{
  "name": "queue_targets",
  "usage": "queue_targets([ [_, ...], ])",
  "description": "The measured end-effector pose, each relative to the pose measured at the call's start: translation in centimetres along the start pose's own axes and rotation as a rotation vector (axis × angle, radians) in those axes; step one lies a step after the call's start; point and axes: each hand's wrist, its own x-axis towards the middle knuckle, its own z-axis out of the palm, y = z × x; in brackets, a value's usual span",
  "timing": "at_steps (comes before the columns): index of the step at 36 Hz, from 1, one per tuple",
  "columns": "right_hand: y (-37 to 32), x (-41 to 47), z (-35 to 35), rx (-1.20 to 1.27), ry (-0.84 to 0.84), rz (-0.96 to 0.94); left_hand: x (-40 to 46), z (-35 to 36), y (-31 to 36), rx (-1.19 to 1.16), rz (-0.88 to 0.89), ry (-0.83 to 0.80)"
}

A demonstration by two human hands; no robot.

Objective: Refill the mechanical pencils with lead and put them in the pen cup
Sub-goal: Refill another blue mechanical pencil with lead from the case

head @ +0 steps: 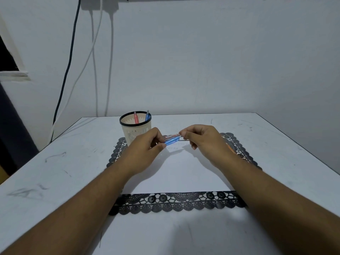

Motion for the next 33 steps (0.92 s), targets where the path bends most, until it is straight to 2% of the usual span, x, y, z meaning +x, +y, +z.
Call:
queue_targets([
  [14, -0.4, -0.3, 0.4, 0.090, -0.031, 0.014, 0.3, 1.0, -0.8, -0.173, 0.013, 0.012],
  [20, -0.4, -1.1, 1.7, 0.276, -0.099, 0.111, 0.4, 1.7, -0.9, -0.346, 0.020, 0.038],
  [25, -1.7, -1.7, 3.0, 0.219, 0.035, 0.063, 0.4, 2.2, -0.4, -0.428, 0.046, 0.024],
  [29, -3.0, -1.9, 2.9, 0.434, 0.108, -0.018, 0.3, 2.2, -0.2, -0.433, 0.056, -0.009],
  [33, -4.2, -2.3, 3.1, 0.789, 0.013, -0.029, 0.0, 2.7, 0.1, -0.444, 0.069, -0.031],
])
